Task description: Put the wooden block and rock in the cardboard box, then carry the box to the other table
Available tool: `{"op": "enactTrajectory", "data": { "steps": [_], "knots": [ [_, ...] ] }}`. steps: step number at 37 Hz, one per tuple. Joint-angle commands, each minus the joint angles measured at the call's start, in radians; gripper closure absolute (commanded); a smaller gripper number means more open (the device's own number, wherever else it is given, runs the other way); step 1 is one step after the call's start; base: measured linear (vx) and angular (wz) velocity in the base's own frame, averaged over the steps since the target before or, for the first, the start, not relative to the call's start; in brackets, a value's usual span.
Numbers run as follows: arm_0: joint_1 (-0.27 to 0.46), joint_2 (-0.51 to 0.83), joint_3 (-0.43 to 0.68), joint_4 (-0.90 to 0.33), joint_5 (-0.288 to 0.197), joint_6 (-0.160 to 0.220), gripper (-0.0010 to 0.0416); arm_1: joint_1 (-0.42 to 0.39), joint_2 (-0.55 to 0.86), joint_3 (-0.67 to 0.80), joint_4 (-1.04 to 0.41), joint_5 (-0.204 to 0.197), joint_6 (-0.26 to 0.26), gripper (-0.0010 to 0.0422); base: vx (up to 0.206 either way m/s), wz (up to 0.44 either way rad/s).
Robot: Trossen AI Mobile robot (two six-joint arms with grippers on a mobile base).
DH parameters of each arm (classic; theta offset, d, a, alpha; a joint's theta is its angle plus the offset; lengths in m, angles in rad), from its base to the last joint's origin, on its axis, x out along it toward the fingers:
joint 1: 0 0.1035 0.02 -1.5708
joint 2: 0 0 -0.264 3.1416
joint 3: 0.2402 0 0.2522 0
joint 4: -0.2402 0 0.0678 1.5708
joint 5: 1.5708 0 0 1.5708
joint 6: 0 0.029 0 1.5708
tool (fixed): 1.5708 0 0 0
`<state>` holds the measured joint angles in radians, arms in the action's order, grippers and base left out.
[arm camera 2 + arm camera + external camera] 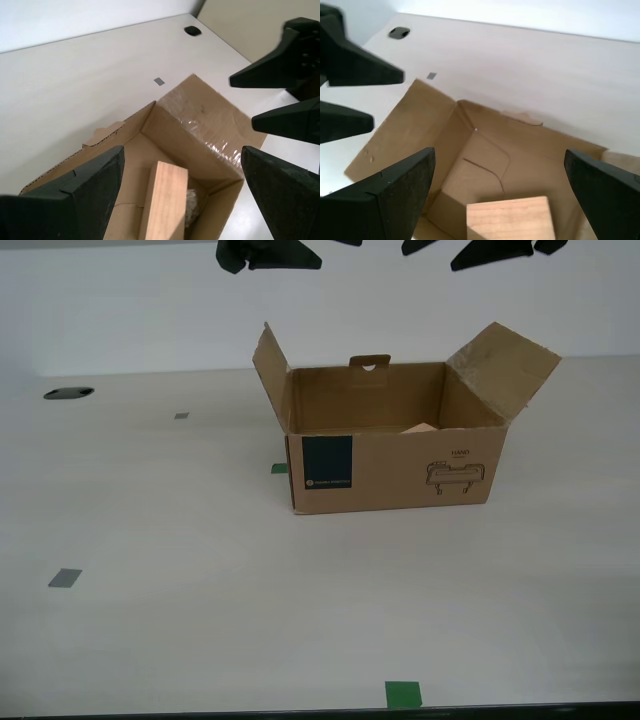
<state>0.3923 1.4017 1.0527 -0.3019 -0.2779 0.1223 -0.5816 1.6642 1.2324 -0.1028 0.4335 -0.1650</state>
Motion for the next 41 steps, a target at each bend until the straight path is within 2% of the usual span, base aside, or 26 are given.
{"op": "enactTrajectory", "data": {
  "steps": [1,5,8,14,18,22,27,30,41],
  "knots": [
    [0.000,-0.001,0.084,-0.102,0.079,0.034,0.0042,-0.001,0.000,0.060,-0.073,-0.007,-0.036,0.0085,0.000,0.000],
    [0.000,-0.001,0.179,-0.197,0.135,0.037,0.0035,-0.001,0.000,0.135,-0.167,-0.007,-0.092,0.0077,0.000,0.000],
    [-0.001,-0.001,0.243,-0.248,0.142,0.043,0.0031,0.000,0.000,0.187,-0.228,-0.007,-0.125,0.0073,0.000,0.000],
    [-0.005,-0.001,0.365,-0.332,0.143,0.091,0.0038,0.000,0.000,0.275,-0.329,-0.006,-0.151,0.0072,0.000,0.000],
    [-0.012,-0.001,0.444,-0.379,0.177,0.115,0.0053,0.000,0.000,0.320,-0.387,-0.006,-0.169,0.0071,0.000,0.000],
    [-0.026,-0.001,0.514,-0.419,0.238,0.113,0.0065,0.002,0.000,0.353,-0.439,-0.015,-0.175,0.0071,0.000,0.000],
    [-0.061,-0.001,0.585,-0.480,0.300,0.100,0.0072,0.007,0.000,0.372,-0.499,-0.080,-0.182,0.0071,0.000,0.000],
    [-0.097,-0.001,0.615,-0.528,0.305,0.086,0.0070,0.013,0.000,0.372,-0.526,-0.101,-0.180,0.0071,0.000,0.000],
    [-0.227,-0.001,0.634,-0.728,0.305,0.077,0.0039,0.042,0.000,0.372,-0.630,-0.101,-0.174,0.0071,0.000,0.000]
  ]
}}
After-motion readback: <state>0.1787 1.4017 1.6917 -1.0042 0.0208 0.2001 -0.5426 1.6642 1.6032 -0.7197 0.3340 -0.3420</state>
